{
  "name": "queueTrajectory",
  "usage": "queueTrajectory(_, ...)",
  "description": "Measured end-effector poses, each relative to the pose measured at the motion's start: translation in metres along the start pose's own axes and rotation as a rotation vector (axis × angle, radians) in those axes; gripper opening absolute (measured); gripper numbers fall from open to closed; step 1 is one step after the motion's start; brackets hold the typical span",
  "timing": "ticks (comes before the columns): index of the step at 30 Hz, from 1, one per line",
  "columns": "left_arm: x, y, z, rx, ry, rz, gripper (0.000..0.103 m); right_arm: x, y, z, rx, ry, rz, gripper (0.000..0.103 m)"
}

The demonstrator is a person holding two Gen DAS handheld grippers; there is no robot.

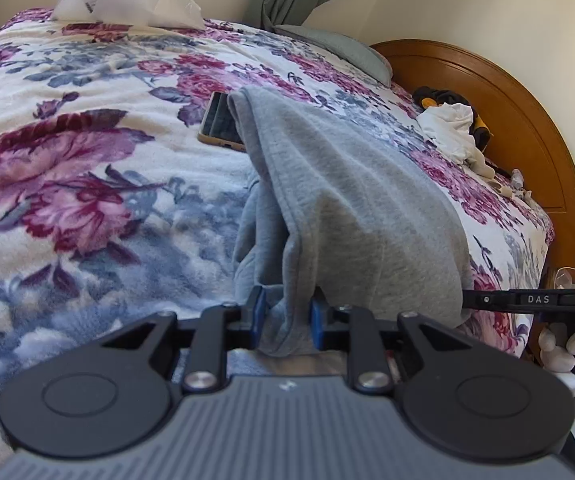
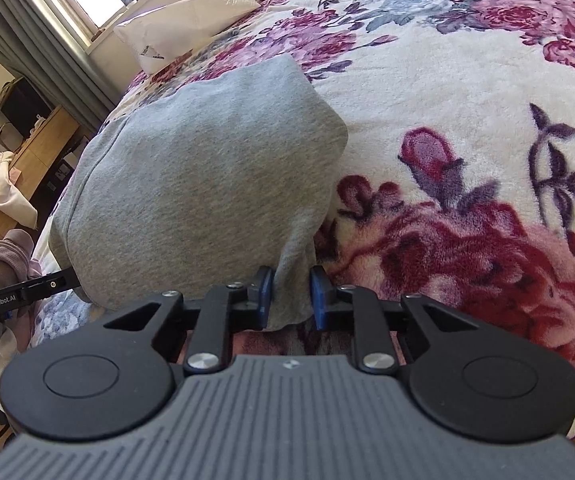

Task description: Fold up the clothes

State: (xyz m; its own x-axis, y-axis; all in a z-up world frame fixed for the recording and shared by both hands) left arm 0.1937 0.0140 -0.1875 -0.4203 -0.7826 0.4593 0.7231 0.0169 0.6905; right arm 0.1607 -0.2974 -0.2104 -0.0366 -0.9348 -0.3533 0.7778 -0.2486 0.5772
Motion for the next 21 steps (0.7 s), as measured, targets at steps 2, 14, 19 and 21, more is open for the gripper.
queueTrajectory(2,-0.003,0.000,-0.001,-0.003,0.005,0.010,0.034,0.003,0.000,0.001,-0.003,0.015,-0.012,0.020)
queueTrajectory(14,-0.045,0.019,0.054,0.247,-0.294,0.379,0.093,0.049,0.013,0.003,0.028,0.436,-0.537,0.073)
queueTrajectory(19,-0.045,0.022,0.023,0.186,-0.367,0.440,0.099,0.043,0.022,-0.020,-0.001,0.484,-0.596,0.074)
queueTrajectory(21,-0.044,0.019,0.004,0.137,-0.397,0.474,0.099,0.036,0.027,-0.028,-0.004,0.484,-0.599,0.074)
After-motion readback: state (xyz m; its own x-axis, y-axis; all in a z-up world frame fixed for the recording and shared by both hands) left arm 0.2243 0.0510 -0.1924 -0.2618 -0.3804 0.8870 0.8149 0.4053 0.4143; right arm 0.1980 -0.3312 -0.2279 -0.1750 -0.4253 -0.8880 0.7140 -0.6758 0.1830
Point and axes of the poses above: each gripper's, at about its wrist camera, not at the fingertips, and z roughly against the way its jaws point, x to its right, y to its top, the point moved 5 cm from there along -z, roughly the way its jaws point, and after that the axes turned 11 degrees about -y, right-handed, at the moved point
